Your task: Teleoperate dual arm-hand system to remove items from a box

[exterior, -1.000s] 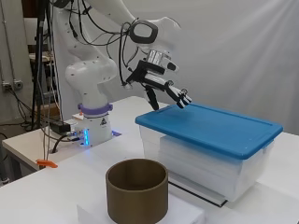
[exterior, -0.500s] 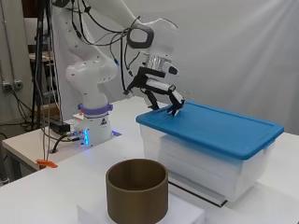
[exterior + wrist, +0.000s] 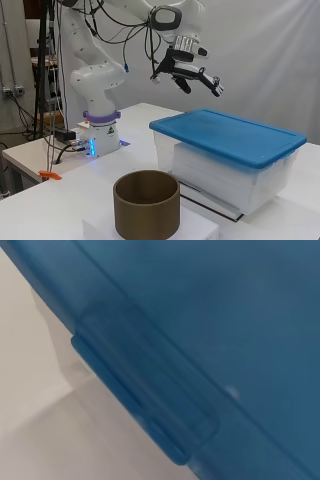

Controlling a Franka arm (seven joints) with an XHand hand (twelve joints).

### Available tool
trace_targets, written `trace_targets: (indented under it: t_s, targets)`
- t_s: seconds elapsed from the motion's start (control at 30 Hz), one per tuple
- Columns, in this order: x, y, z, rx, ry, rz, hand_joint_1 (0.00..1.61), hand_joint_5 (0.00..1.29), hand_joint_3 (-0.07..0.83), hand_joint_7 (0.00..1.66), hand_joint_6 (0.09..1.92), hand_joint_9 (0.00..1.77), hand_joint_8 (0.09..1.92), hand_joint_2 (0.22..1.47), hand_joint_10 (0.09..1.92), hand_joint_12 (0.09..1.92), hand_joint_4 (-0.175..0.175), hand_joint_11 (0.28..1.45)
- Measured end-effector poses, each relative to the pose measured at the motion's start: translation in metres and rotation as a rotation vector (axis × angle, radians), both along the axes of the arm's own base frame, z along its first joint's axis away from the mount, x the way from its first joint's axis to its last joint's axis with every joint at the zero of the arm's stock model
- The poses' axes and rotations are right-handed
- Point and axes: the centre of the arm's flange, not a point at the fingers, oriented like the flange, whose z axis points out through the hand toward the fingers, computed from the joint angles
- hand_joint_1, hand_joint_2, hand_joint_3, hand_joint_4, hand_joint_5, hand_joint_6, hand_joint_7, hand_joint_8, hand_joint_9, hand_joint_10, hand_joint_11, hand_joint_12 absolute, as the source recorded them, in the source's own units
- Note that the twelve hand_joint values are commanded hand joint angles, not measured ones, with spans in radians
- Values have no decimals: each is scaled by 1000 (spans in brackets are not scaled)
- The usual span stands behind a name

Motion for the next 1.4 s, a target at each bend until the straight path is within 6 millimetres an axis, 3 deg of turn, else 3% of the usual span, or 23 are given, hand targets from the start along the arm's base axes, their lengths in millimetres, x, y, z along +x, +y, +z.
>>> trace_targets:
  t_s: [0.07, 0.23, 0.33, 0.5, 0.67, 0.73, 0.87, 1.0, 1.03, 1.07, 1.1, 1.13, 1.17, 1.2, 1.3, 1.4]
  targets:
    - [2, -5, -3, 58, 23, -83, 29, 4, -5, 60, 87, 234, 87, 795, 87, 87, -87, 414]
    - [-6, -22, -21, 194, 96, -251, 189, 0, -11, 52, 87, 188, 87, 760, 87, 87, -88, 394]
    - [-15, -42, -44, 71, 113, -217, 226, 0, -10, 56, 87, 194, 87, 756, 87, 87, -81, 394]
    - [-21, -55, -62, -189, 78, -77, 357, 0, -14, 31, 87, 187, 87, 734, 87, 87, -52, 380]
    - [-27, -28, -75, -326, 7, 32, 369, 0, 11, 0, 87, 140, 87, 781, 87, 87, -24, 370]
    - [-33, -11, -75, -323, -70, 59, 488, 0, 25, 0, 87, 132, 87, 862, 87, 87, -25, 363]
    - [-42, 0, -71, -280, -183, 66, 691, 0, 42, 0, 87, 139, 87, 1003, 87, 87, -23, 364]
    - [-29, 3, -83, -300, -188, 15, 513, 0, -10, 0, 87, 175, 87, 819, 87, 87, -37, 389]
    - [-27, 4, -89, -324, -161, -17, 564, 216, 5, 262, 87, 401, 87, 924, 87, 87, -33, 460]
    - [-25, 4, -97, -350, -126, -53, 855, 420, 7, 520, 547, 651, 451, 1027, 347, 87, -84, 602]
    - [-20, 6, -102, -373, -78, -101, 994, 532, 10, 613, 938, 757, 973, 1144, 907, 492, -78, 666]
    - [-13, 8, -102, -376, -43, -133, 1060, 589, 9, 653, 1162, 779, 1313, 1220, 1298, 914, -67, 655]
    - [-4, 11, -98, -365, -16, -164, 1090, 618, 6, 673, 1280, 776, 1493, 1262, 1489, 1177, -56, 625]
    - [8, 15, -88, -340, -14, -184, 1099, 631, 3, 682, 1346, 758, 1561, 1283, 1505, 1291, -34, 593]
    - [19, 18, -71, -311, -43, -178, 1265, 620, -1, 652, 1376, 798, 1549, 1265, 1471, 1309, -69, 555]
    - [4, 9, -84, -322, 10, -158, 1088, 561, 8, 578, 1505, 675, 1787, 1354, 1753, 1394, -41, 545]
